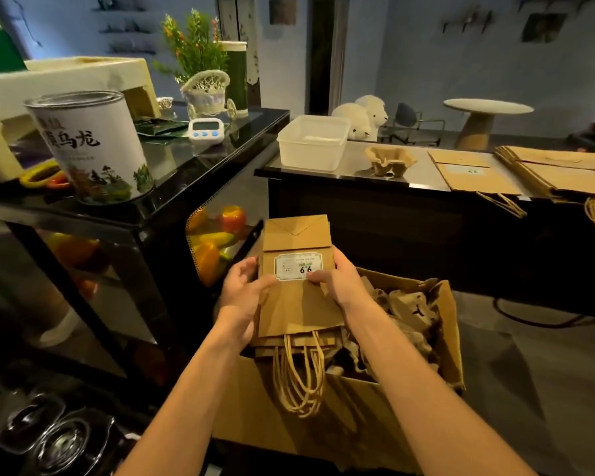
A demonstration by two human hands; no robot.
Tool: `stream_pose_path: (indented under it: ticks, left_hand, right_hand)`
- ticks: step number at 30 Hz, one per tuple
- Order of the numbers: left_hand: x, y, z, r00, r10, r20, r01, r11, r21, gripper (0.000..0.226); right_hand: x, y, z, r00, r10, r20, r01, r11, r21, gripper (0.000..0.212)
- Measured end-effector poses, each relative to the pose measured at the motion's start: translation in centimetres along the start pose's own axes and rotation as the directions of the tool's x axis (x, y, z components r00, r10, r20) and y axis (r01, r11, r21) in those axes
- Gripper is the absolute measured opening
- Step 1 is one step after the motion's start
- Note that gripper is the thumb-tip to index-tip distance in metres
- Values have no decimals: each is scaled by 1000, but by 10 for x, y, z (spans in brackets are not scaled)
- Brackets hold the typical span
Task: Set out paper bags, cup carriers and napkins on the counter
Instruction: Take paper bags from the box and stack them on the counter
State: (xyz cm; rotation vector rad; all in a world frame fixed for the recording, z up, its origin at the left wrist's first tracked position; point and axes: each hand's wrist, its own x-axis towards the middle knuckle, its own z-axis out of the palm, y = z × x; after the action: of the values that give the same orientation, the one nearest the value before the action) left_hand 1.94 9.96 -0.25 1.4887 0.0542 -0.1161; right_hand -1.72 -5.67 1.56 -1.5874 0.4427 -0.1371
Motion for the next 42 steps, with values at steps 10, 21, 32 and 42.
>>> stream_pose_path:
  ticks: [10,21,32,42]
  left_hand:
    - [-4,9,40,978,-40,206,43,999,-13,33]
    - [-19,24,101,933,185,310,-202,979,22,39]
    - [-31,70,196,832,217,511,-226,973,-44,41]
    - [1,90,278,742,187,643,-255,967,13,45]
  right_hand:
    - [-16,-5,-42,990,-136,-32,129,977,-168,45]
    - [-35,-19,-102,990,-112,-91,101,988,-119,41]
    - [-42,-49,-184,856,-400,-327,401,914,-67,28]
    - [13,-92,-261,829,-389,-403,362,921,-144,34]
